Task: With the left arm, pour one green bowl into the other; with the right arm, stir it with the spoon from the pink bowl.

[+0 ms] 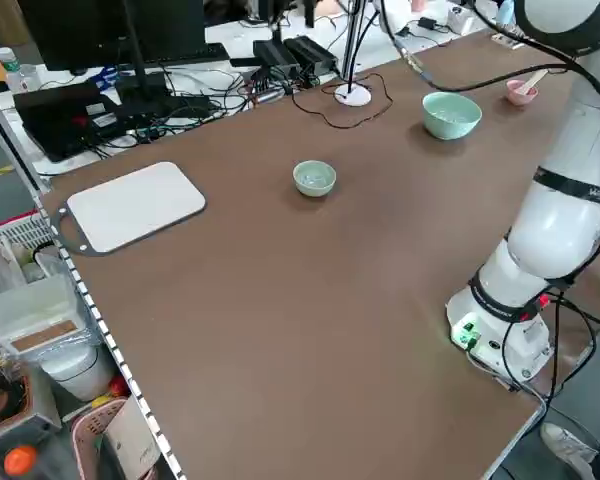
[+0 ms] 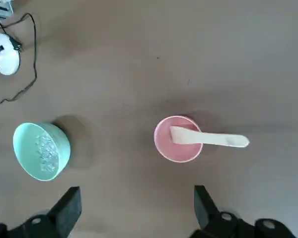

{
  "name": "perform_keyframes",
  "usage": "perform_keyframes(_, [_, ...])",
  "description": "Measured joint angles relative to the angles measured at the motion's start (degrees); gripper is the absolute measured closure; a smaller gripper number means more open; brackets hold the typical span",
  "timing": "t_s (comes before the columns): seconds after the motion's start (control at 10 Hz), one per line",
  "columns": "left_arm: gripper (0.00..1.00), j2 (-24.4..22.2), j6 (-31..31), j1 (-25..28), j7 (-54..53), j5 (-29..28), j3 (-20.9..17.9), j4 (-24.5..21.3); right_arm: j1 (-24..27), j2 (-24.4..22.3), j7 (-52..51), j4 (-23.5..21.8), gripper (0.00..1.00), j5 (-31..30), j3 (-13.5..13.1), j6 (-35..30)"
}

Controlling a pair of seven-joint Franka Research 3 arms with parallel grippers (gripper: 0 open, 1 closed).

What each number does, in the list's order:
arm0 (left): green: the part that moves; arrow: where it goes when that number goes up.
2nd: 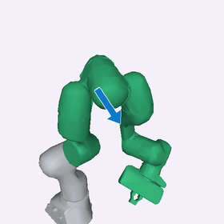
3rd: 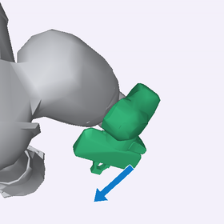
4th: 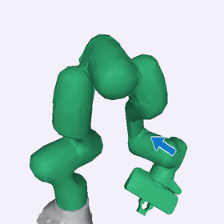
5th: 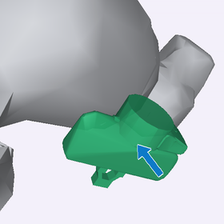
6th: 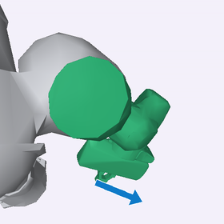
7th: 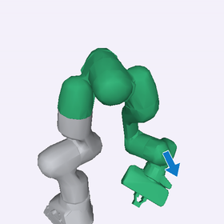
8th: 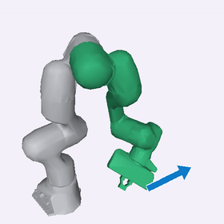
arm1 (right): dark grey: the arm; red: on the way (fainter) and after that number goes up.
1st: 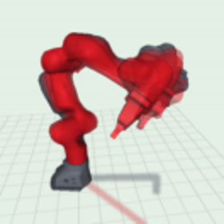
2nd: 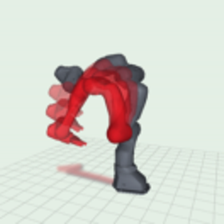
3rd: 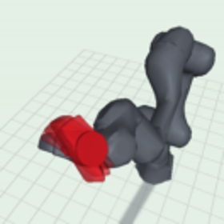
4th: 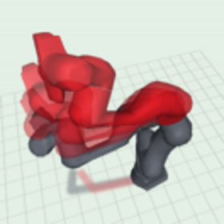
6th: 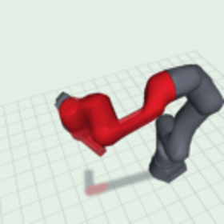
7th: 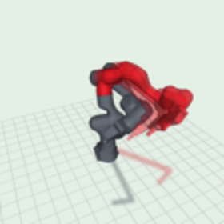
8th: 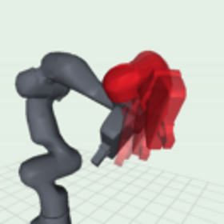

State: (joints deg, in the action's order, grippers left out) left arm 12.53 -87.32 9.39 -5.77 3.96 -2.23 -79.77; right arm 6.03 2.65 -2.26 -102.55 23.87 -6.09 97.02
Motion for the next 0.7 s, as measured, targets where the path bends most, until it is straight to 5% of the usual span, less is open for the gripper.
perform_keyframes(0.7, [0.1, 1.0, -33.5, 2.5, -11.4, 0.0, 0.5, -31.3, 7.9, 3.2, -23.5, -7.7, 0.04, 6.7, -0.1, 1.5])
